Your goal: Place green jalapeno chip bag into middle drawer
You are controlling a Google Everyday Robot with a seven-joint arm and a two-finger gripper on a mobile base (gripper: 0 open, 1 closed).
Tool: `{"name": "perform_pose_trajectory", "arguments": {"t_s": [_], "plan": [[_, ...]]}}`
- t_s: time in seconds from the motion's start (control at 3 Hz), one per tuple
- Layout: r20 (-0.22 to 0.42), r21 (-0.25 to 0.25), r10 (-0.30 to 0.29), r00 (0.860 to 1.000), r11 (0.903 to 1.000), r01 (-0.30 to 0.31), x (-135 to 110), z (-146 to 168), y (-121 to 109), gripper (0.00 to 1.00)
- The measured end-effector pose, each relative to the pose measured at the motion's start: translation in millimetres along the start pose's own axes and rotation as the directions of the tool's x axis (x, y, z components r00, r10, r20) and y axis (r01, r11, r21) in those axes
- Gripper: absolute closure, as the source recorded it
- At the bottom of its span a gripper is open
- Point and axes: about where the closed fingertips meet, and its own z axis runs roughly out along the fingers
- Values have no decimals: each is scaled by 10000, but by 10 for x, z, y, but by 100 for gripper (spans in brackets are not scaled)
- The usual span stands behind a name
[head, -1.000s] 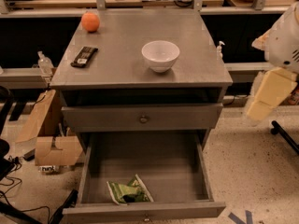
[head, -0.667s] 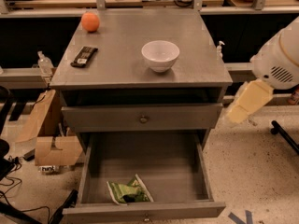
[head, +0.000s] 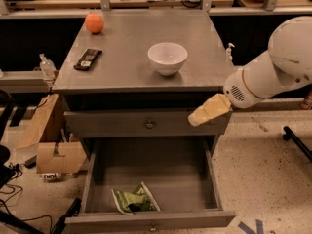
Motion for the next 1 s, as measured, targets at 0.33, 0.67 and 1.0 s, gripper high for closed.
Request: {"name": "perform_pose_trajectory", "arguments": {"t_s": [0.33, 0.67, 1.0], "plan": [[-35, -23, 26, 10000, 10000, -26, 5, 31, 20, 0], [-323, -208, 473, 9984, 9986, -480, 47, 359, 203, 0], [-639, -191, 645, 9959, 9976, -658, 44, 901, 535, 0]]}}
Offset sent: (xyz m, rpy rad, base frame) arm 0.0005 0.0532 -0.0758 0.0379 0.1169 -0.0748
